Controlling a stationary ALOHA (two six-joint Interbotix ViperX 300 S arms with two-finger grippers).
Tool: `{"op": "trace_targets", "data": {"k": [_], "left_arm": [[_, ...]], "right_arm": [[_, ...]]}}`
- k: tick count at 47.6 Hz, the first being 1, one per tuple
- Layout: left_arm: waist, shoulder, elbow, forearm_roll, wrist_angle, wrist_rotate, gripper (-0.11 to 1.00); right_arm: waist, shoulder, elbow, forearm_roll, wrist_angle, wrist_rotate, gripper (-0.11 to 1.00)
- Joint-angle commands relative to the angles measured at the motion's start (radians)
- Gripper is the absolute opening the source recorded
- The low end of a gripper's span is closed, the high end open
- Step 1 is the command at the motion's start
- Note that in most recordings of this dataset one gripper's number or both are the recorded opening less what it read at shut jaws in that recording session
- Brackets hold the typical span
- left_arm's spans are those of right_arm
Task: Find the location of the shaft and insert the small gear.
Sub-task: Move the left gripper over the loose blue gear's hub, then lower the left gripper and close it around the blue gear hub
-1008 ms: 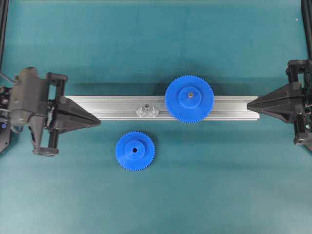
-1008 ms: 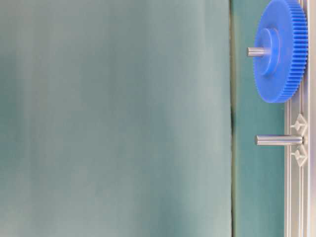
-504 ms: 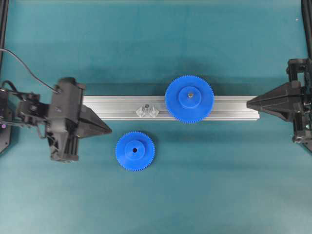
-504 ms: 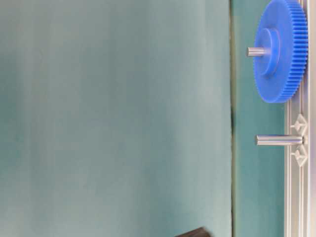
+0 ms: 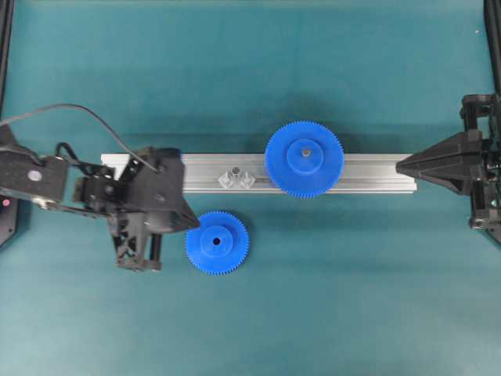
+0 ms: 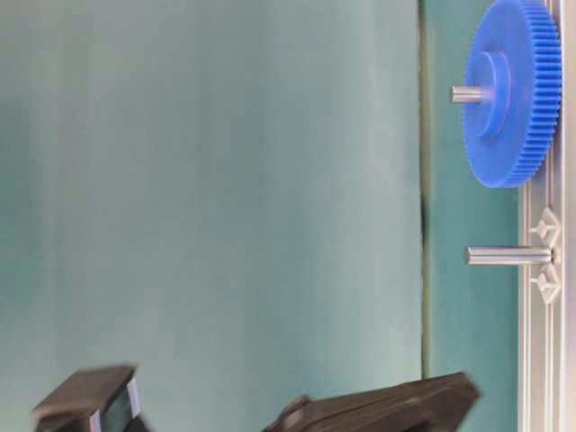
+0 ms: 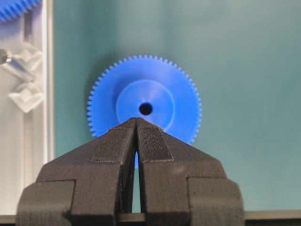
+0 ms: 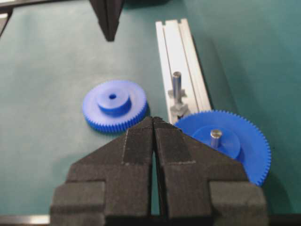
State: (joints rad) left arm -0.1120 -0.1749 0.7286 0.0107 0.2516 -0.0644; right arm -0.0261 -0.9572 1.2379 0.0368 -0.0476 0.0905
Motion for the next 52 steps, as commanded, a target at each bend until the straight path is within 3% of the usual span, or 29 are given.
{"op": "trace_targets", "data": {"k": [1, 52], "left_arm": [[-0.009, 0.008, -0.043, 0.002, 0.003, 0.0, 0.01], [-0.009, 0.25, -0.282, 0.002, 0.29, 0.0, 0.01]], "right_arm": [[-0.003, 0.006, -0.011, 0.0, -0.002, 0.009, -0.01], [-0.005, -0.005, 0.011, 0.0, 0.009, 0.009, -0.01]]}}
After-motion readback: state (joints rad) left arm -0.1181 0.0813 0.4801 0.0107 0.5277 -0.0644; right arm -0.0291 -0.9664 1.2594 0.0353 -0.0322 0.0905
